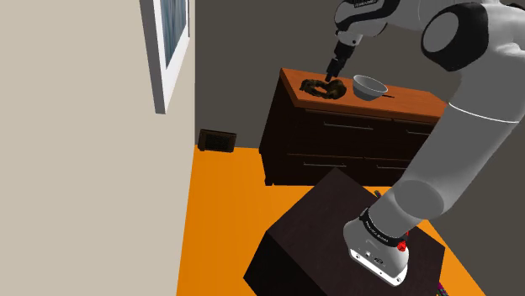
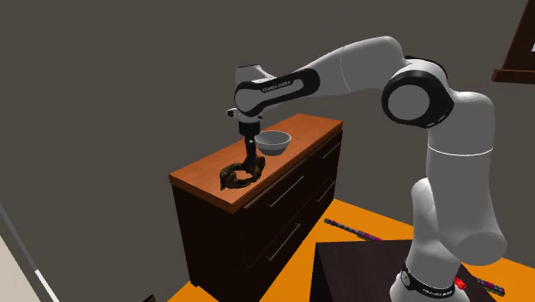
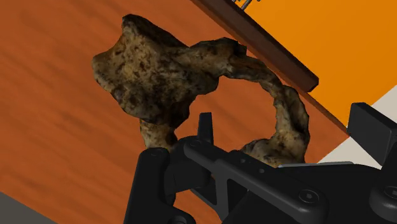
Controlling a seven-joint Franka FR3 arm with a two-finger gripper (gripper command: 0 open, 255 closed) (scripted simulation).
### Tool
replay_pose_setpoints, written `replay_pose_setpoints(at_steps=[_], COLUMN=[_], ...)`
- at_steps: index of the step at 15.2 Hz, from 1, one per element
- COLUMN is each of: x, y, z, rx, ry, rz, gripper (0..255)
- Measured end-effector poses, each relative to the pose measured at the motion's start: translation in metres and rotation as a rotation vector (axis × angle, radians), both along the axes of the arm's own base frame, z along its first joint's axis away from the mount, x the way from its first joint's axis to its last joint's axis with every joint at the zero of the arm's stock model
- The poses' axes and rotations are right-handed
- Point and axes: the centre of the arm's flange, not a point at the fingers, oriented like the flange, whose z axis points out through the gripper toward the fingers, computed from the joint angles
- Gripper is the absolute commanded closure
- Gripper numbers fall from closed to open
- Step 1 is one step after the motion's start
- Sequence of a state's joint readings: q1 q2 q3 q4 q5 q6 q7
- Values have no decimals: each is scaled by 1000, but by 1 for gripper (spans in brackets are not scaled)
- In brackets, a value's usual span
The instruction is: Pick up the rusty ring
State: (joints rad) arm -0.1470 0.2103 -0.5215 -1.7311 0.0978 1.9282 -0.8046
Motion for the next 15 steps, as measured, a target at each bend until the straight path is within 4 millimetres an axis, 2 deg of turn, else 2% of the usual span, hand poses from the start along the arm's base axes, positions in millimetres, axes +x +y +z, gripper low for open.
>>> replay_pose_setpoints(at_steps=[8,10,15], x=[54,56,58], y=[-85,-94,-95], z=[-39,-48,-75], rx=[18,21,22], ry=[7,7,7], rz=[3,4,5], gripper=[0,0,0])
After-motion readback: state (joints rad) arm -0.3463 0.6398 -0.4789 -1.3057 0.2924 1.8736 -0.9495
